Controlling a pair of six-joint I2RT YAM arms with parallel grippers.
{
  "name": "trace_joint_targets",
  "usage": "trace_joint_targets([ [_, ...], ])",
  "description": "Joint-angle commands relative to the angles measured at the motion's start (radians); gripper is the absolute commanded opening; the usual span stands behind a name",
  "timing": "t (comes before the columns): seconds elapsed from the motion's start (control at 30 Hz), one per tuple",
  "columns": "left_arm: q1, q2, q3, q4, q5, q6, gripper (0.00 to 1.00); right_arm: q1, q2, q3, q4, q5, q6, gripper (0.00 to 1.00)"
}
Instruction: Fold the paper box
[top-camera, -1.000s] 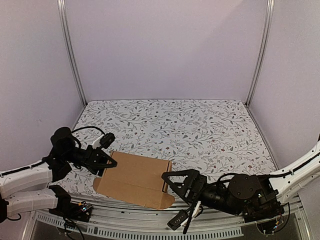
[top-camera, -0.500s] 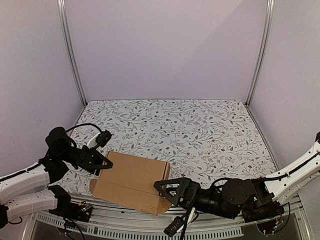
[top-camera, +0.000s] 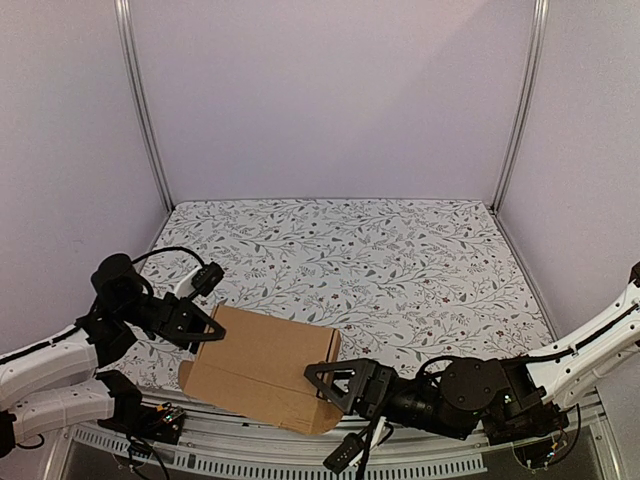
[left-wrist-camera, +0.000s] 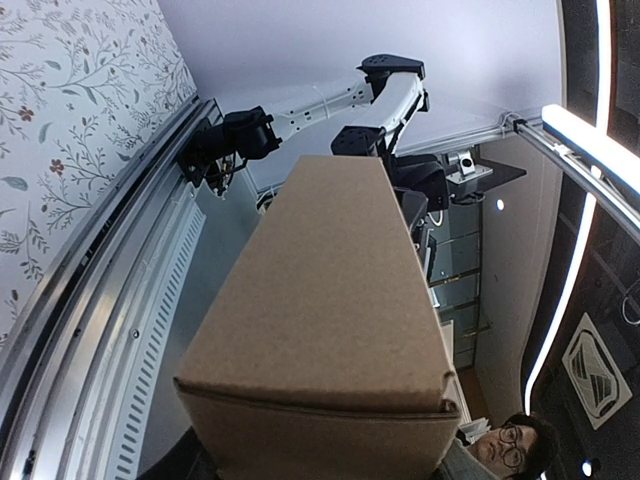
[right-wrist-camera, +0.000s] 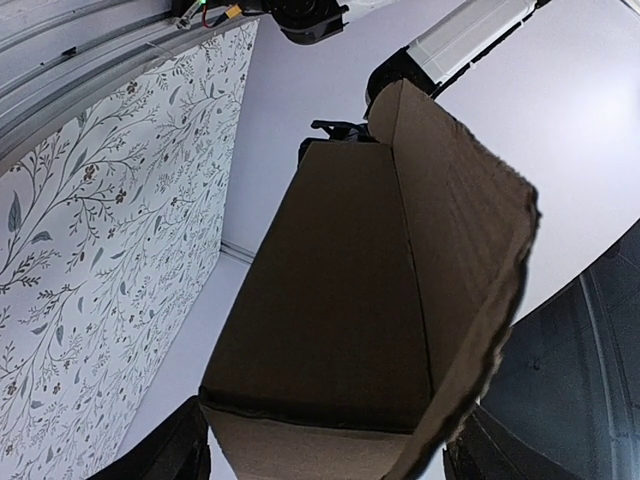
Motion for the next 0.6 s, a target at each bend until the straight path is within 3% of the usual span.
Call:
trace_joint_targets([
  [0.0, -0.017, -0.007, 0.026, -0.033, 0.009, 0.031, 0.04, 0.006, -0.007, 0.026, 0.013, 0.026, 0.011, 0.77],
  [0.4, -0.03, -0.013, 0.034, -0.081, 0.001, 0.062, 0.04, -0.004, -0.012, 0.028, 0.011, 0.034, 0.015, 0.68],
  [0.57, -0.029, -0.01, 0.039, -0.112, -0.002, 0.08, 0.04, -0.003, -0.01, 0.031, 0.01, 0.034, 0.017, 0.59],
])
